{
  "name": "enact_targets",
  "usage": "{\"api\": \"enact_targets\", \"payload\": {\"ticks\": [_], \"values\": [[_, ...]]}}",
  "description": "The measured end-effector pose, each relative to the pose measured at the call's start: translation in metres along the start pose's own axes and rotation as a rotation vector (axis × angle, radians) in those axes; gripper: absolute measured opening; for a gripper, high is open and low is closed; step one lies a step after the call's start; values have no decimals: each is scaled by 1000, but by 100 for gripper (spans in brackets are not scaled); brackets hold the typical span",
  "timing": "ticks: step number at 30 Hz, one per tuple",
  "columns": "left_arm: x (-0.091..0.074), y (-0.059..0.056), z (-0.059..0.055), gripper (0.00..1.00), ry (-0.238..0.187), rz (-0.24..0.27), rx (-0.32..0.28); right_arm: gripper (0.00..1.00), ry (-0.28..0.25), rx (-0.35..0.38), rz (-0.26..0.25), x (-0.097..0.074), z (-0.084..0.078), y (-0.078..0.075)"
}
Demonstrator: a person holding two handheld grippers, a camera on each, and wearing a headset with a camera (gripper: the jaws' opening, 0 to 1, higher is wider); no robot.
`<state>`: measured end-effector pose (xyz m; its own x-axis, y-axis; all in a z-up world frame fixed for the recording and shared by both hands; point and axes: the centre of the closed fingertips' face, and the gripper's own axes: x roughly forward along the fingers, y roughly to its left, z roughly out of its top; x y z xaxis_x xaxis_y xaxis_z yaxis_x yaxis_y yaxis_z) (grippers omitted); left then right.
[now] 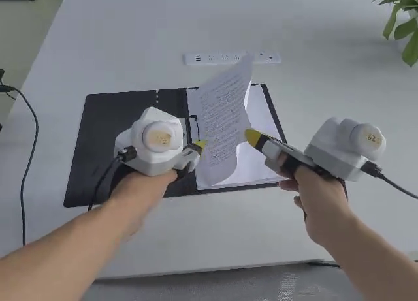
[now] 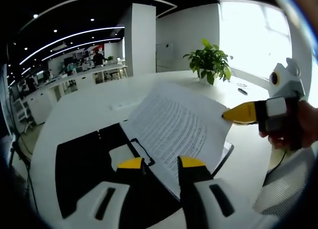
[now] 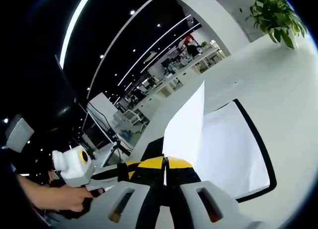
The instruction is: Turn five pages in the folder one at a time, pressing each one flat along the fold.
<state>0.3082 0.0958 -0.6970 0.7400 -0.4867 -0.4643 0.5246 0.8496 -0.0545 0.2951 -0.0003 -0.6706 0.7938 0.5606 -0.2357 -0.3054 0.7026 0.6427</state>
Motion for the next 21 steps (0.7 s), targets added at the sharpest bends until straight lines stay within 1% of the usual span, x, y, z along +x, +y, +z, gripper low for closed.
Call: {"api": "enact_targets", "payload": {"ticks": [1, 2, 3, 4, 5, 7, 9, 10, 11, 12, 14, 15, 17, 19, 21], "values": [[-5, 2, 2, 25, -12, 3, -8, 0, 3, -5, 9, 2, -1, 6], [-8, 4, 2, 25, -14, 6, -12, 0, 3, -5, 13, 3, -1, 7], [-16, 8, 4, 25, -23, 15, -26, 0, -19, 30, 67, 6, 1, 20], [-24, 12, 6, 25, -40, 20, -35, 0, -14, 22, 63, 8, 0, 21], [-29, 14, 6, 24, -45, 24, -36, 0, -3, 1, 75, 11, -3, 27], [-43, 22, 5, 24, -54, 41, -55, 0, 8, 2, 98, 15, -6, 37], [-56, 31, 4, 24, -65, 58, -65, 0, 18, -7, 110, 21, -11, 45], [-63, 37, 2, 24, -69, 72, -73, 0, 24, -5, 124, 26, -14, 50], [-68, 41, 1, 24, -71, 81, -83, 0, 30, -1, 129, 28, -17, 53], [-74, 47, -2, 24, -71, 89, -80, 0, 40, -4, 133, 33, -21, 57], [-82, 56, -9, 25, -60, 109, -80, 0, 53, -5, 145, 38, -26, 63], [-87, 61, -12, 25, -58, 118, -90, 0, 61, -7, 149, 43, -30, 67], [-96, 71, -15, 24, -66, 136, -107, 0, 71, -1, 159, 48, -36, 71], [-103, 78, -20, 24, -63, 147, -115, 0, 92, 0, 170, 55, -44, 78], [-108, 82, -23, 24, -66, 157, -128, 0, 111, -6, 181, 62, -52, 84]]}}
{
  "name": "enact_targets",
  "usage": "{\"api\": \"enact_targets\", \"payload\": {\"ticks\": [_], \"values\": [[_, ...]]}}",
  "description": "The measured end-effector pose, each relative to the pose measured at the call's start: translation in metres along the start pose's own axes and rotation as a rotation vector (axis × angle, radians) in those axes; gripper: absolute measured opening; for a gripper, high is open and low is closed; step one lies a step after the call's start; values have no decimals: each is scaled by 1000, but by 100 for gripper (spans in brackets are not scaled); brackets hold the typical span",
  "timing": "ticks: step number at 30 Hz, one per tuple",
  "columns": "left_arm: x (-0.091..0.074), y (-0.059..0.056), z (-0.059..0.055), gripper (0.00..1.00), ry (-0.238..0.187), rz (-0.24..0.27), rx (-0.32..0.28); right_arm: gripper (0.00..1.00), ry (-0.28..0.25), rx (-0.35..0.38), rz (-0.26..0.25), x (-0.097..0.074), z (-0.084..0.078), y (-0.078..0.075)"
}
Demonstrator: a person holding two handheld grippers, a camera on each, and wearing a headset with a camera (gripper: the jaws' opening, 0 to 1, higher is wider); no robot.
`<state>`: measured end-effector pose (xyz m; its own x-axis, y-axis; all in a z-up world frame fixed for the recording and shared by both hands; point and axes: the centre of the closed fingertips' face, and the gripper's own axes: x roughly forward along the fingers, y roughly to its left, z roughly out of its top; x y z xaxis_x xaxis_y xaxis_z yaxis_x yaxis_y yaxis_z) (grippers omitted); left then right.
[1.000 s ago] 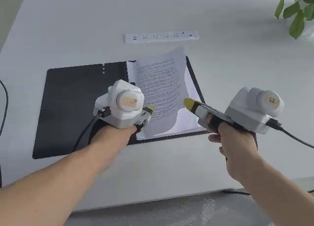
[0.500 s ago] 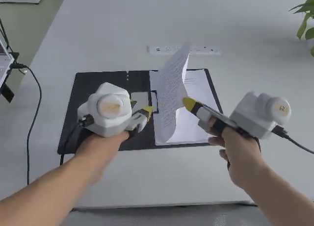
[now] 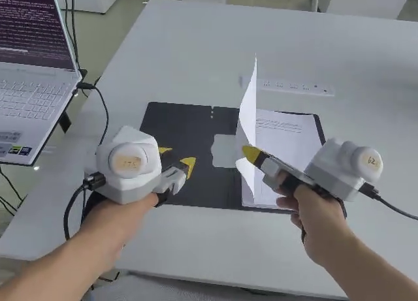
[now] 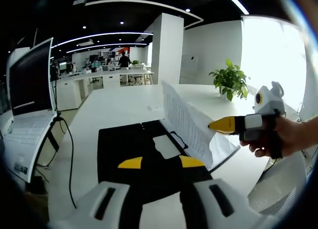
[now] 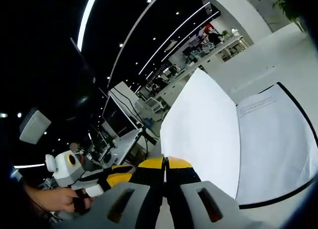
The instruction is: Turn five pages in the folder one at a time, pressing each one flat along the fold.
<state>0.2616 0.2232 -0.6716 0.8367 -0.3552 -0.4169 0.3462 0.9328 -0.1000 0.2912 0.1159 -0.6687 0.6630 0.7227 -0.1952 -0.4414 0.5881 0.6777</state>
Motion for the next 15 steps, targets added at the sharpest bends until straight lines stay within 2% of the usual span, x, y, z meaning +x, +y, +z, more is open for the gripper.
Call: {"api": "enact_targets", "payload": {"ticks": [6, 15], "values": [[-15, 19, -10, 24, 15, 39, -18, 0, 66, -3, 17, 24, -24, 8], [-27, 39, -16, 23, 17, 81, -49, 0, 149, 16, 4, 53, -58, 3]]}}
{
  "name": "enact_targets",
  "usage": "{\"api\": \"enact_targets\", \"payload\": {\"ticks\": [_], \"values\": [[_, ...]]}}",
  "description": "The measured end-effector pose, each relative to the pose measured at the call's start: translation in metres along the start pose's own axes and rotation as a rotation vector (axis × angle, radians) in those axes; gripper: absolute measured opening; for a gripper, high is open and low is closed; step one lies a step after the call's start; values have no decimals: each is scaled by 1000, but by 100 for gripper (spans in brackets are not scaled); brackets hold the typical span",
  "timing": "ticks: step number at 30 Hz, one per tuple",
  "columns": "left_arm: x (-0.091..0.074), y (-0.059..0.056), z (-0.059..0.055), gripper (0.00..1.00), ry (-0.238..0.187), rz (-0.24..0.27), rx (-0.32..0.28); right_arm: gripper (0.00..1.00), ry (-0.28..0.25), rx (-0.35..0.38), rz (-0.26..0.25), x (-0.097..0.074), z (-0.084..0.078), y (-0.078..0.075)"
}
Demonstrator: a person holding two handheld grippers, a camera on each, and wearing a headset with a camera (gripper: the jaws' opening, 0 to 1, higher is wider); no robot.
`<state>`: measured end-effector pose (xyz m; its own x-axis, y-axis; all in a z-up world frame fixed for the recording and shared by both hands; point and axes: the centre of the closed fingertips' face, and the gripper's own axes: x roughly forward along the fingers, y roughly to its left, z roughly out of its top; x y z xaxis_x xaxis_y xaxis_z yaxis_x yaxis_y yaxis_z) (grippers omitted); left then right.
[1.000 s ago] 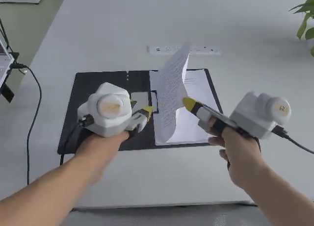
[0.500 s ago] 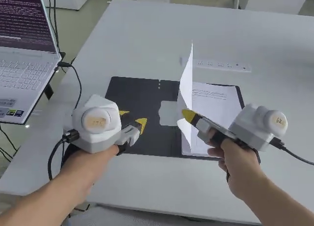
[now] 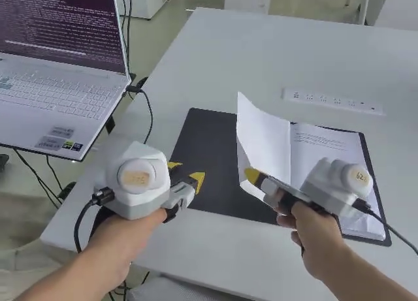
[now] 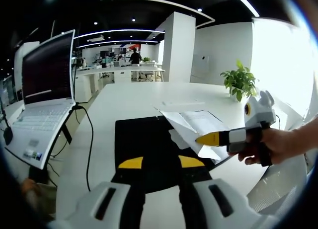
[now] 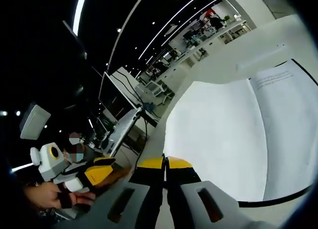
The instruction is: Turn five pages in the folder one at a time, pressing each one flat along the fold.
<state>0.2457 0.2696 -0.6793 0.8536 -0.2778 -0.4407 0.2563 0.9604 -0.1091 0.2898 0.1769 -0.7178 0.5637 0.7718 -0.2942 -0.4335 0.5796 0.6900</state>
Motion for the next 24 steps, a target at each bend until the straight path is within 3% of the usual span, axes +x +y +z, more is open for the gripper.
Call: {"api": "enact_targets", "payload": {"ticks": [10, 20, 24], "values": [[0, 9, -13, 23, 28, 14, -18, 0, 78, 36, -33, 27, -29, -16], [9, 5, -23, 22, 60, 6, -14, 0, 148, 77, -68, 42, -51, -32], [13, 2, -26, 22, 70, 2, -15, 2, 138, 96, -70, 42, -51, -35]]}}
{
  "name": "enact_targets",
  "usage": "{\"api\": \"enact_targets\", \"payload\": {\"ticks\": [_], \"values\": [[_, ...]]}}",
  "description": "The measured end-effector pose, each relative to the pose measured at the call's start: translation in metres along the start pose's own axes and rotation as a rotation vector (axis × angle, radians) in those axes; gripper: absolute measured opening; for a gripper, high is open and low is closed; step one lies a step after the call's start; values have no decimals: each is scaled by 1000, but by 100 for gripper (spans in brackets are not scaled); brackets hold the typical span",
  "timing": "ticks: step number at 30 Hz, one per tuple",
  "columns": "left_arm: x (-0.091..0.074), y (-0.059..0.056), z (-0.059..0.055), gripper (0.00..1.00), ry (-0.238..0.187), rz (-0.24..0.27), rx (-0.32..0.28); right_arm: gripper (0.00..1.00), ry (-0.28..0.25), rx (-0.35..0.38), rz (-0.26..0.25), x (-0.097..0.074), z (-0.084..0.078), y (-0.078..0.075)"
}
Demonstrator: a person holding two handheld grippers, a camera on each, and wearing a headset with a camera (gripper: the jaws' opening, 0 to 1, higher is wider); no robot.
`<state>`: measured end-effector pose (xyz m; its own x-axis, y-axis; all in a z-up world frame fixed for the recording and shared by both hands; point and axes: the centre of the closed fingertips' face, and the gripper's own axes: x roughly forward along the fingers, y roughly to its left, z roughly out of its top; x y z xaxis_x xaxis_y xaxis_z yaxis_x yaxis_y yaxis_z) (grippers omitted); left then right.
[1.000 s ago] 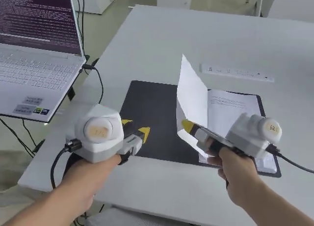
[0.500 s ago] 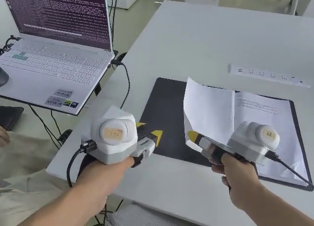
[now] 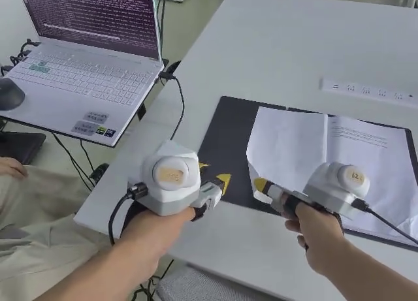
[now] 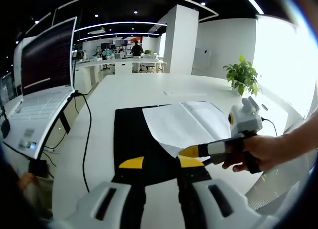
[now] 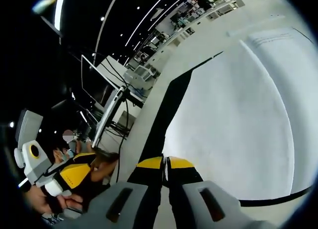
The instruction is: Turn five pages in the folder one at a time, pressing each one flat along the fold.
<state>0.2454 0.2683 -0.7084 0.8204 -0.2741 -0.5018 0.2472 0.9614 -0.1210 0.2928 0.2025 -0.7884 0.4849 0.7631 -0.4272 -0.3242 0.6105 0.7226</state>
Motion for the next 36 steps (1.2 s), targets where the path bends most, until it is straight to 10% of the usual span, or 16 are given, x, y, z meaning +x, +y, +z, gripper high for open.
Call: {"api": "enact_targets", "payload": {"ticks": [16, 36], "values": [[36, -15, -24, 21, 79, -40, 47, 7, -11, 86, 42, -13, -4, -10], [106, -37, -57, 12, 179, -42, 56, 5, -98, 160, 32, -60, 38, -61]]}}
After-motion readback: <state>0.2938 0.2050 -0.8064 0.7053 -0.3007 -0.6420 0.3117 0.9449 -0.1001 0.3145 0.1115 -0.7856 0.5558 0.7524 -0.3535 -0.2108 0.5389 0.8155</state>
